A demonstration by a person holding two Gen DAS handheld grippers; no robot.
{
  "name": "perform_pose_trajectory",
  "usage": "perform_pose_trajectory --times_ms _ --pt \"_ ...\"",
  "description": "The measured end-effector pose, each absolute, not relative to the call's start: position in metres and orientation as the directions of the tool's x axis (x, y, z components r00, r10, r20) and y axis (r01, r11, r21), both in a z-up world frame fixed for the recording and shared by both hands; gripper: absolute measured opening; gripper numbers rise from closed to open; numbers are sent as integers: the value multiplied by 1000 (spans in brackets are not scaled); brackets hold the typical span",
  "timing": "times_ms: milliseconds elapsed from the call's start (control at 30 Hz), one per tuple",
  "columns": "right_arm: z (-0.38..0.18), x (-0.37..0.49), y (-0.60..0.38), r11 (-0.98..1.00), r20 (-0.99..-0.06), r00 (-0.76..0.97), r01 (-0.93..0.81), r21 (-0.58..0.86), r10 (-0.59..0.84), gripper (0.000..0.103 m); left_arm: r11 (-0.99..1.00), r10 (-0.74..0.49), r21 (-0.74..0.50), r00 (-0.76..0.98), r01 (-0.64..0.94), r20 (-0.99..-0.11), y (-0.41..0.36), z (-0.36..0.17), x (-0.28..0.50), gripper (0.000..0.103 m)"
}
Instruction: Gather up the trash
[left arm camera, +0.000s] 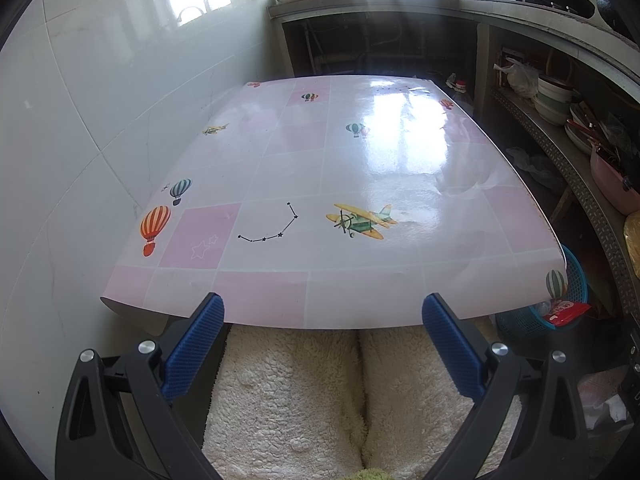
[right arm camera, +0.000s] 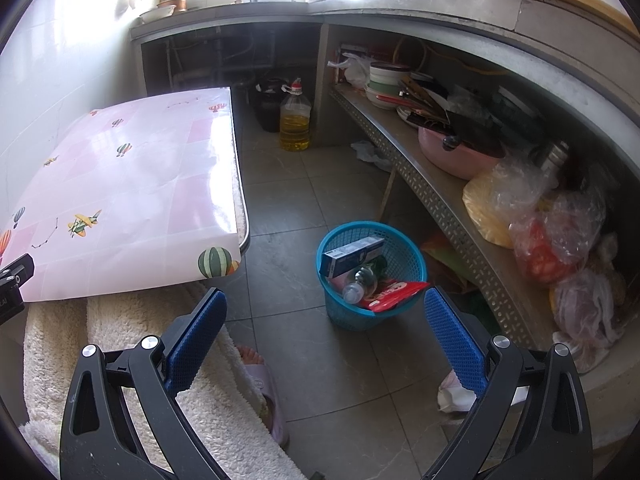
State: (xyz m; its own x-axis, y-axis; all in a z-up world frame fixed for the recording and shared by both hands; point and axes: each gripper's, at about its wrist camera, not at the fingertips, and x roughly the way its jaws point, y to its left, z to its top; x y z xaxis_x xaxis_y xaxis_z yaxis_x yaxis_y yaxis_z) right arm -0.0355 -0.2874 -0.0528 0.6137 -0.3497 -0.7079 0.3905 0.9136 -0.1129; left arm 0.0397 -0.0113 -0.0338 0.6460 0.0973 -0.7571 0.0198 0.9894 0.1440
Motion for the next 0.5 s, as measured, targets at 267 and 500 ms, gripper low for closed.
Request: perform_pose_trajectory --times_ms 267,500 --pt "-53 -34 -287 914 -709 613 390 -112 -349 95 989 94 145 641 27 -762 -12 -34 41 97" --pt "-54 -34 -286 913 -710 612 392 -111 -349 95 989 90 142 639 30 -764 -11 -34 42 97"
